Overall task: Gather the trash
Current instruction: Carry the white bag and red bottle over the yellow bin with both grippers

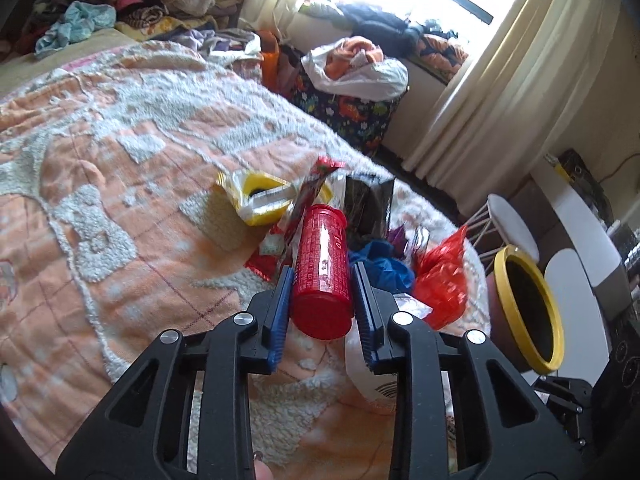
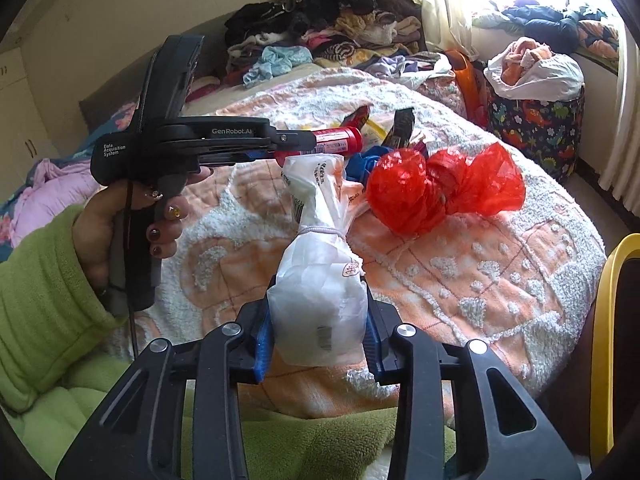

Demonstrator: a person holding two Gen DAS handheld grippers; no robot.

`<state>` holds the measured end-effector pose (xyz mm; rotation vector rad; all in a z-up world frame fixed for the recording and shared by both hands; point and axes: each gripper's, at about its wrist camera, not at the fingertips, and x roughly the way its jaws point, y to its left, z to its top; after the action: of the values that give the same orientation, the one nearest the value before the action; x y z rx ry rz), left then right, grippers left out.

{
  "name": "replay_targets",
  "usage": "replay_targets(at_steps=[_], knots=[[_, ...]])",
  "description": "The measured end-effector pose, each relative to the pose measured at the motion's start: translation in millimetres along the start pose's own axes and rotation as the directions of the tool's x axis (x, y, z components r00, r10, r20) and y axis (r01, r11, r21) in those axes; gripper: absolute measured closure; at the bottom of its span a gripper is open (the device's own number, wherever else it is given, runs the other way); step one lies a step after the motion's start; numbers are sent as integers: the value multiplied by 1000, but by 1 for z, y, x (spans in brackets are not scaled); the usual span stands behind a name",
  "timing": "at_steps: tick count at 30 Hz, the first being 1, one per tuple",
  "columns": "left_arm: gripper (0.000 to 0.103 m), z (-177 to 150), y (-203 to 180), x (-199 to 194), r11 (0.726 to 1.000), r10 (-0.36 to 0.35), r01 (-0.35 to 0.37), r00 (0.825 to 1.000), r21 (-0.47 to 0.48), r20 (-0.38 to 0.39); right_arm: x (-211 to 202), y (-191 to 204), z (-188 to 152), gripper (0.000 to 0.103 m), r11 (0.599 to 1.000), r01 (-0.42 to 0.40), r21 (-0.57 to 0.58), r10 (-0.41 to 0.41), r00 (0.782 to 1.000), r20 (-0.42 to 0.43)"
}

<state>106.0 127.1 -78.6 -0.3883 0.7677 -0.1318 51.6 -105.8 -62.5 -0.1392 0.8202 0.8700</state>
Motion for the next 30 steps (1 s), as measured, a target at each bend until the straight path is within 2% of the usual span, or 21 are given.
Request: replay_targets(at_steps=[8,14,20,30], knots=[[80,23,-24,-29,1000,-14,13,993,7,115,-38,-9,11,70,998,-47,33,43,994,100],[80,32,-39,-42,999,-32,31,986,7,161,-65,-21,18,70,997,-40,64,29,984,176],[80,32,-56,-44,998,-50,44,985,37,166,-88,-36,19,70,994,-23,105,-3,972,236],[80,29,-89,-35,993,-98,86,985,85,145,-110,-60,19,70,984,28,177,-80,954,289]])
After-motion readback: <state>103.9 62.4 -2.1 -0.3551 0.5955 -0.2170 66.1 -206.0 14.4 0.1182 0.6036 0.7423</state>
